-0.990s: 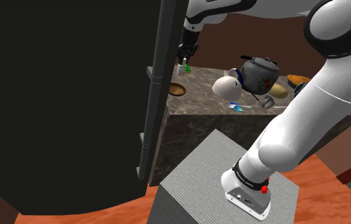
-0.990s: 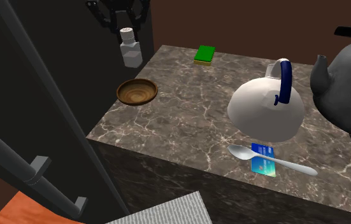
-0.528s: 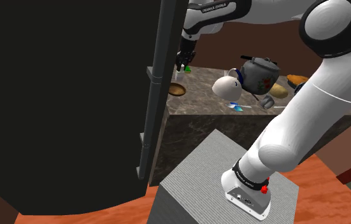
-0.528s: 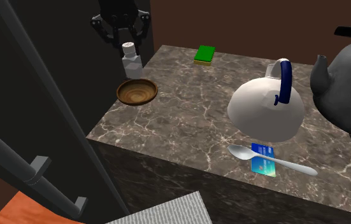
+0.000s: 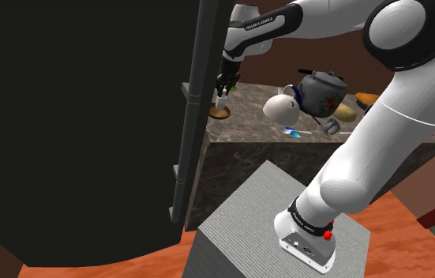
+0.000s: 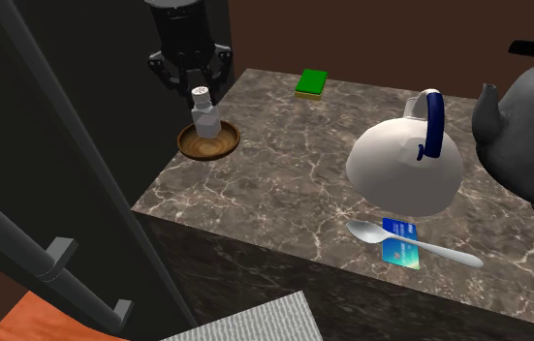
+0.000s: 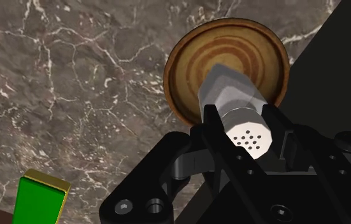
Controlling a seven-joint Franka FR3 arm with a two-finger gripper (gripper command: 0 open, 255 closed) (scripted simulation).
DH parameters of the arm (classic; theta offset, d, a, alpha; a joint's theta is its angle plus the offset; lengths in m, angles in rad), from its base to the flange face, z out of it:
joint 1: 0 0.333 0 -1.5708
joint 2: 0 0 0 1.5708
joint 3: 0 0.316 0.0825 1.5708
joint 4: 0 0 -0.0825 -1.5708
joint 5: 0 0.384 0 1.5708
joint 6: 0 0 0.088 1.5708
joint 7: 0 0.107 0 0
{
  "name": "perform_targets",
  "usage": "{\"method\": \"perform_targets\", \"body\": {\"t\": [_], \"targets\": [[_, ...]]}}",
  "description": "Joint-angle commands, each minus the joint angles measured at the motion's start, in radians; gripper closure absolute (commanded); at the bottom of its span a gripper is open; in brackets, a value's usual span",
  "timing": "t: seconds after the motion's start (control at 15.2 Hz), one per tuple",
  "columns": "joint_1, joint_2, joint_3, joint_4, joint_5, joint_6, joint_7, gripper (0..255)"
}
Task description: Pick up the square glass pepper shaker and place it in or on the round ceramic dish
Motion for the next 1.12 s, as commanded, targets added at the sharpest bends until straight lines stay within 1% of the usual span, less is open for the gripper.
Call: {"method": "perform_targets", "body": {"t": [0.0, 0.46, 0.53, 0.86, 1.06], "targets": [[0.0, 0.01, 0.0, -0.008, 0.003, 0.019, -0.001, 255], [0.0, 0.01, 0.0, -0.008, 0.003, 0.019, -0.001, 255], [0.0, 0.01, 0.0, -0.008, 0.003, 0.019, -0.001, 0], [0.0, 0.01, 0.0, -0.008, 0.003, 0.019, -0.001, 0], [0.004, -0.036, 0.003, 0.042, -0.009, -0.077, 0.008, 0]]}}
